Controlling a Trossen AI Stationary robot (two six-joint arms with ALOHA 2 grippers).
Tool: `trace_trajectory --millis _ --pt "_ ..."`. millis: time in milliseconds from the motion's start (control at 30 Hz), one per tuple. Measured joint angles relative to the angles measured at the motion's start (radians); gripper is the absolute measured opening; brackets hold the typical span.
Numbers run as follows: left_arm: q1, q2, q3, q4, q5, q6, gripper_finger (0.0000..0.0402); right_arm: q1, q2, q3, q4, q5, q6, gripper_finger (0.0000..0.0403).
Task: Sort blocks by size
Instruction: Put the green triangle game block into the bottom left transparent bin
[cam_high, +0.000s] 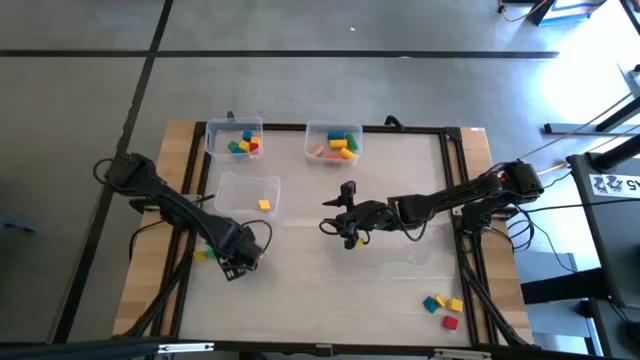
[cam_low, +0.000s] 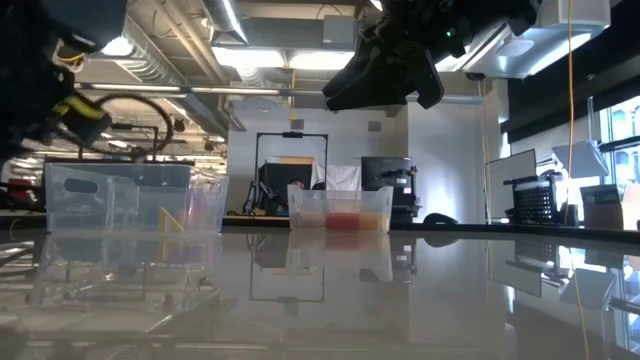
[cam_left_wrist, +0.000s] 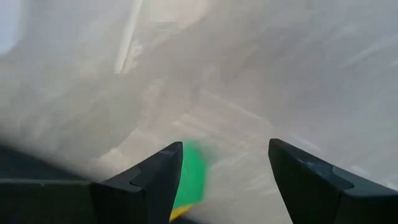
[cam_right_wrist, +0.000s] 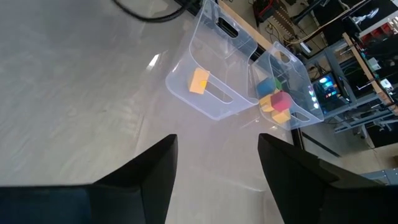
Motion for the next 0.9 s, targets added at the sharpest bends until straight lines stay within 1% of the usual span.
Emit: trace_trajectory --millis 100,167,267,400,633,800,900 --pt "-0.004 -0.023 -0.006 -0.113 -0.003 -0.089 0.0237 0.000 0.000 0.000 0.000 0.000 0.000 0.0227" --pt "-0.005 -0.034 -0.016 -0.127 0.002 -0.137 0.0237 0.000 0.000 0.000 0.000 0.000 0.000 0.0227" --pt "-0.004 -0.034 -0.034 -0.106 0.027 -0.165 0.0237 0.000 0.000 0.000 0.000 0.000 0.000 0.0227" --pt "-0.005 -0.034 -0.081 -0.010 0.094 -0.192 0.0237 0.000 0.000 0.000 0.000 0.000 0.000 0.0227" --pt "-0.012 -0.034 -0.146 -0.006 0.117 -0.241 0.0237 0.001 0.000 0.000 -0.002 0.000 0.000 0.0227" --pt "-0.018 -0.037 -0.186 0.100 0.163 -0.235 0.0237 0.001 0.000 0.000 -0.001 0.000 0.000 0.0227" --pt "-0.020 -0.037 -0.201 0.112 0.184 -0.236 0.0234 0.001 0.000 0.000 -0.001 0.000 0.000 0.0227"
